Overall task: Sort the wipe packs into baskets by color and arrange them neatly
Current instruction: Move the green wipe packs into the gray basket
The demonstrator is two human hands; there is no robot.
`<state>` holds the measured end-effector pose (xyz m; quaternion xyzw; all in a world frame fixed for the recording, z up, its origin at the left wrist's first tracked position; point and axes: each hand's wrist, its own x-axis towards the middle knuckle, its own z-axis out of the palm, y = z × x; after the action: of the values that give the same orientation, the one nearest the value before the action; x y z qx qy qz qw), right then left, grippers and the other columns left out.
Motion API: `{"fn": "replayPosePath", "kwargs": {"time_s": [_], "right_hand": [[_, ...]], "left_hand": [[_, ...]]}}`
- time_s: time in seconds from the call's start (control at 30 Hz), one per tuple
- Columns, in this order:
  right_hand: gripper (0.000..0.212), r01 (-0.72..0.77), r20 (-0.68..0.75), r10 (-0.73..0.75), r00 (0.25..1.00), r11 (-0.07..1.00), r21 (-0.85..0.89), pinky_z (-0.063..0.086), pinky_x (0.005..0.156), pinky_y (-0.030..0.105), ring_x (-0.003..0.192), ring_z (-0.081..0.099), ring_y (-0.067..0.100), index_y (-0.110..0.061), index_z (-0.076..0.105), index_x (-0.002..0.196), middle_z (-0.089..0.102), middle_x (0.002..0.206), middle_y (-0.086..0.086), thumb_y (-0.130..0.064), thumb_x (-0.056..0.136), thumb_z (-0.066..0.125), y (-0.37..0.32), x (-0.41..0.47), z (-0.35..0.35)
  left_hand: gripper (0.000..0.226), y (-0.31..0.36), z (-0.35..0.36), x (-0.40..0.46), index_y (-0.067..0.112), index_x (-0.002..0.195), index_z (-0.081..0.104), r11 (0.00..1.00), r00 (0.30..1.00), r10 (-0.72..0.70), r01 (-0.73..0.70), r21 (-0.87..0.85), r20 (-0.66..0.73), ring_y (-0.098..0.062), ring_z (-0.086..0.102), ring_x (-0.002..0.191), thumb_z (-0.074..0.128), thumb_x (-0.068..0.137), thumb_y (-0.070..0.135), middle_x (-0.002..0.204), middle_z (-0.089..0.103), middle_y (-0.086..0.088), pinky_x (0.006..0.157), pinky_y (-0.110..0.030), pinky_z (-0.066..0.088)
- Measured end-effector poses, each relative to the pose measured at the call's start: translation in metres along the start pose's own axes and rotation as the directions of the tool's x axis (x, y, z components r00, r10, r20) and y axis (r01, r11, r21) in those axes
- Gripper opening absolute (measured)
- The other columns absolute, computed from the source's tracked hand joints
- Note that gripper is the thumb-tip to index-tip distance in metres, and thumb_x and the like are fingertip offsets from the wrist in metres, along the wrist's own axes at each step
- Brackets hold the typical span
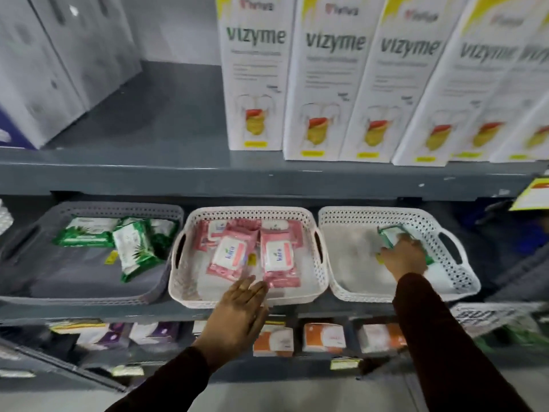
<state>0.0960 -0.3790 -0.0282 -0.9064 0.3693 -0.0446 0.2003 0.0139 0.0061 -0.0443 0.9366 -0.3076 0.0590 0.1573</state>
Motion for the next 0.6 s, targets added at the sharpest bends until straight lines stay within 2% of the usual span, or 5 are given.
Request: {"fn": "replayPosePath", "kwargs": {"time_s": [0.07, 0.13, 0.3, 0.5, 0.6], "right_hand": [[0.071, -0.033, 0.093, 0.033, 0.995, 0.999, 0.0, 0.042, 0.105, 0.055, 0.131, 0.045, 0.044, -0.013, 0.045, 0.141, 0.047, 0.142, 0.025, -0.036, 0.08, 0.073, 0.017, 0.02, -0.004], [0.073, -0.011, 0.146, 0.008, 0.989, 1.0, 0.018, 0.043, 0.104, 0.055, 0.128, 0.046, 0.045, -0.018, 0.045, 0.14, 0.051, 0.136, 0.024, -0.034, 0.077, 0.075, 0.029, 0.032, -0.004], [0.066, -0.038, 0.163, 0.037, 0.986, 0.999, 0.007, 0.042, 0.095, 0.048, 0.112, 0.054, 0.04, -0.027, 0.053, 0.117, 0.056, 0.119, 0.017, -0.046, 0.061, 0.083, 0.038, 0.025, -0.008], [0.057, 0.006, 0.145, -0.019, 0.989, 0.996, 0.088, 0.041, 0.085, 0.042, 0.095, 0.061, 0.037, -0.025, 0.05, 0.111, 0.067, 0.105, 0.013, -0.035, 0.063, 0.079, 0.021, -0.004, -0.001], [0.044, 0.059, -0.002, -0.06, 0.998, 0.98, 0.187, 0.044, 0.083, 0.041, 0.087, 0.063, 0.036, -0.023, 0.052, 0.099, 0.071, 0.098, 0.013, -0.033, 0.066, 0.079, 0.006, -0.03, 0.004]], "left_hand": [[0.056, 0.009, 0.006, 0.005, 0.008, 0.127, 0.06, 1.0, 1.0, -0.007, 0.007, 0.012, -0.014, -0.028, 0.052, 0.127, 0.022, 0.102, 0.041, 0.131, 0.062, -0.009, 0.113, -0.036, 0.023], [0.055, 0.013, 0.011, 0.007, 0.011, 0.133, 0.053, 1.0, 0.999, -0.028, 0.029, 0.011, -0.034, -0.026, 0.043, 0.135, 0.022, 0.102, 0.043, 0.137, 0.057, -0.007, 0.114, -0.041, 0.025], [0.05, 0.017, 0.015, 0.002, 0.013, 0.139, 0.048, 0.997, 0.996, -0.065, 0.067, 0.025, -0.065, -0.024, 0.035, 0.14, 0.031, 0.101, 0.04, 0.142, 0.053, -0.004, 0.115, -0.041, 0.024], [0.051, 0.011, 0.008, -0.007, 0.012, 0.135, 0.052, 0.993, 0.992, -0.106, 0.108, 0.037, -0.064, -0.026, 0.045, 0.133, 0.029, 0.099, 0.04, 0.137, 0.057, -0.008, 0.114, -0.038, 0.023], [0.051, -0.003, 0.005, -0.018, 0.012, 0.135, 0.053, 0.99, 0.991, -0.124, 0.127, 0.059, -0.055, -0.027, 0.046, 0.133, 0.03, 0.1, 0.041, 0.137, 0.057, -0.008, 0.113, -0.039, 0.024]]}}
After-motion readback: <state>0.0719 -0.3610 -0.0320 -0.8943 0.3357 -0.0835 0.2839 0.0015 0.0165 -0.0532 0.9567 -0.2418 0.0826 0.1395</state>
